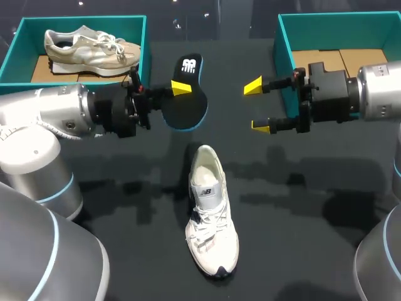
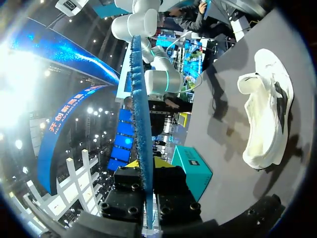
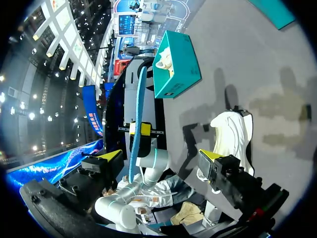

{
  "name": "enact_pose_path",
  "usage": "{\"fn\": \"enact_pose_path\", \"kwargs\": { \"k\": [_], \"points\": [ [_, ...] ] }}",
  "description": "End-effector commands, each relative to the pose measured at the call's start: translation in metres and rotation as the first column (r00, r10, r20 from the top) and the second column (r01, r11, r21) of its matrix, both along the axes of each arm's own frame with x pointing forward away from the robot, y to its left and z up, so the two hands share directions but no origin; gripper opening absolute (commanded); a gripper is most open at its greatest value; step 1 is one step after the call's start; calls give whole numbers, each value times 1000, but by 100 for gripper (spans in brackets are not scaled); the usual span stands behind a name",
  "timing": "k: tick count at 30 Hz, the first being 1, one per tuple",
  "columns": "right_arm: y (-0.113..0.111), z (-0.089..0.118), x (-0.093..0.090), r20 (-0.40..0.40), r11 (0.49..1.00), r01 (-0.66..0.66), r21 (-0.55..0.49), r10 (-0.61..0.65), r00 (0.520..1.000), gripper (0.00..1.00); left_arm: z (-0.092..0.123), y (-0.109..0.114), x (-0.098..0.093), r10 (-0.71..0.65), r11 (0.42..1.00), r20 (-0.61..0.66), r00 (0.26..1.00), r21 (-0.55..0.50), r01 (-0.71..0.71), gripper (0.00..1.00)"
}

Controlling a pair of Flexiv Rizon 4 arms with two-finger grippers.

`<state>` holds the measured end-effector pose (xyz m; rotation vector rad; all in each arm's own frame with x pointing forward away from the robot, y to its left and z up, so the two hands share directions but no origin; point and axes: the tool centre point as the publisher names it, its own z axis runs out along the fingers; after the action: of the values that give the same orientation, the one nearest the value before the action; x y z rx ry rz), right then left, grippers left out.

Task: Take the shoe out of the shoebox, open the shoe tongue, remove and reinsert the insole, then place the shoe into the shoebox

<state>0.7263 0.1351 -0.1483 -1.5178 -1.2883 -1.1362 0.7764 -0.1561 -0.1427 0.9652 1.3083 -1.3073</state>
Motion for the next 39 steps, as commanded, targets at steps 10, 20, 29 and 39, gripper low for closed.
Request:
{"fn": "enact_pose_path", "kwargs": {
  "k": [10,20,29,39],
  "points": [
    [12,-1,0,29,999,-21,-28,22,999,100,1,-5,-2,6,999,132,991,52,-13,0],
    [31,-4,-1,25,997,-63,-40,64,998,100,-6,-21,5,14,995,220,975,96,-36,0],
    [44,-3,-2,41,996,-80,-39,81,996,100,-13,-31,13,7,992,243,970,124,-38,0],
    [57,-4,0,69,993,-114,-17,114,991,53,-18,-42,20,5,990,240,971,137,-39,0]
  ]
}}
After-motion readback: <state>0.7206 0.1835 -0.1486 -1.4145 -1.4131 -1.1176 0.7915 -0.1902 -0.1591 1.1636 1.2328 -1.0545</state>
